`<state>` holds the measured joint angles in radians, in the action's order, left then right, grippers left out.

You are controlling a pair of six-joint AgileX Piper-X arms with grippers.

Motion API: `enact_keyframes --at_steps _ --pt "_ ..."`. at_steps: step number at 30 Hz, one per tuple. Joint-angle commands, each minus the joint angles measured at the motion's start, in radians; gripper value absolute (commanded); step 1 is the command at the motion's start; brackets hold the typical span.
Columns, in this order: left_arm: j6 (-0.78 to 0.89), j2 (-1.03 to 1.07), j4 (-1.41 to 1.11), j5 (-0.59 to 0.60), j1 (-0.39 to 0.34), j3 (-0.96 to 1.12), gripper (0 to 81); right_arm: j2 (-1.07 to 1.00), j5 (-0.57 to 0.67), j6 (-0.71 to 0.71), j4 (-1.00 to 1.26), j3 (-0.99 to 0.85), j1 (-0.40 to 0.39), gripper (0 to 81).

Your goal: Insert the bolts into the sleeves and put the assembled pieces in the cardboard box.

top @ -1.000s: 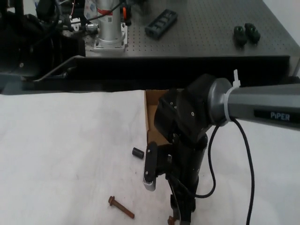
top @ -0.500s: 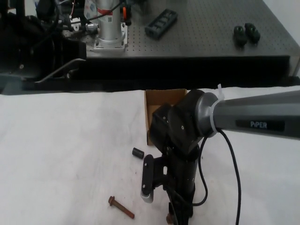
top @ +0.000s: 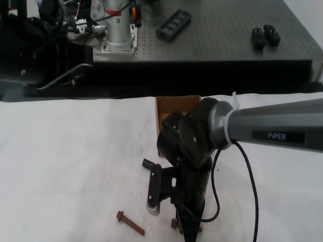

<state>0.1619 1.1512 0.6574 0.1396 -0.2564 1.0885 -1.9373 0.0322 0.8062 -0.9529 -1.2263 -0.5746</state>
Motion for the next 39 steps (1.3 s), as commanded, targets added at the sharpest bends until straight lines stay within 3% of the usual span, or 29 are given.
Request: enact_keyframes --at_steps 1,5,7,11,15,19,26,33,39 --pt "-0.015 -0.01 -0.001 0.002 0.004 0.002 24.0 -0.033 0.126 -0.083 0.045 0.003 -0.019 7.6" --pt "-0.009 -0.01 -0.001 0.002 0.004 0.002 24.0 -0.033 0.128 -0.119 0.055 0.003 -0.022 33.9" --pt "-0.006 -0.01 -0.001 0.002 0.004 0.002 24.0 -0.033 0.119 -0.138 0.07 0.003 -0.022 36.6" --pt "-0.006 -0.01 -0.001 0.006 0.004 0.002 24.0 -0.049 0.125 -0.14 0.071 0.003 -0.025 19.5" --pt "-0.006 -0.01 0.001 0.009 0.004 0.002 24.0 -0.08 0.017 -0.14 0.056 0.003 -0.027 0.9" --pt "-0.013 -0.01 -0.002 0.081 0.004 0.002 24.0 -0.076 0.017 -0.19 0.105 0.003 -0.019 0.9" --pt "-0.162 0.065 -0.037 0.083 -0.034 0.009 24.1 0.1 0.136 -0.296 0.12 0.012 0.072 0.9" --pt "-0.173 0.34 0.038 0.086 -0.099 0.134 32.8 0.419 0.144 -0.427 0.099 0.159 0.26 0.9" --pt "-0.276 0.56 0.133 0.089 -0.195 0.367 32.7 0.692 0.186 -0.488 0.039 0.311 0.411 0.9"
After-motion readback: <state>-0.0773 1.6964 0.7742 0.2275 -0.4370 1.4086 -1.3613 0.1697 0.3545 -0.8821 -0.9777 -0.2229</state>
